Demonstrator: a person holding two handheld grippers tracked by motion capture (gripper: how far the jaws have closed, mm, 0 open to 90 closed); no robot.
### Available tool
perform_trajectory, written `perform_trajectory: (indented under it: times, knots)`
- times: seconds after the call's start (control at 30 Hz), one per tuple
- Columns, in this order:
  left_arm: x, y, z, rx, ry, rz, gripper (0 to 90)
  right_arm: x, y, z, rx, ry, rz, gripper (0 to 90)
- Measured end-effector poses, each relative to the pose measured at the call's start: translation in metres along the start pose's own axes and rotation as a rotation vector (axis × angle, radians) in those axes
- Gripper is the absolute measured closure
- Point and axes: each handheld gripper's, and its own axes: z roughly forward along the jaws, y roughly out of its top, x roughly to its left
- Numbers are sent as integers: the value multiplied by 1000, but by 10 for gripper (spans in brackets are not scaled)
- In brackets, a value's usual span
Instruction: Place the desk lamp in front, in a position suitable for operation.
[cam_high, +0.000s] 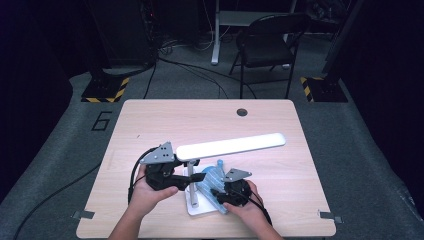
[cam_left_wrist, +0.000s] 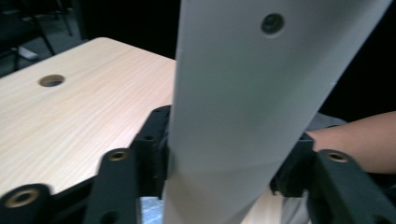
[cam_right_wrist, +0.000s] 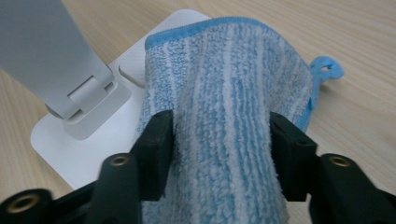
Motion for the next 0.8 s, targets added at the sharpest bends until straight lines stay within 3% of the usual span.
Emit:
perform_trajectory:
  times: [0.2, 0.27, 0.43, 0.53, 0.6, 0.8]
  knots:
    - [-2, 0, -1, 5, 13, 22, 506, 3, 0, -4, 9, 17, -5, 648]
    - [-2, 0, -1, 2, 13, 24, 507, 5, 0, -7, 8, 27, 5, 652]
    - [-2, 0, -2, 14, -21, 37, 507, 29, 2, -17, 11, 71, -73, 653]
    - [-3, 0, -2, 17, -29, 38, 508, 34, 3, -14, 10, 53, -95, 652]
    - [-4, 0, -4, 23, -30, 45, 508, 37, 0, -8, 40, 40, -110, 652]
    - [-3, -1, -4, 18, -43, 38, 507, 37, -1, -5, 53, 34, -94, 656]
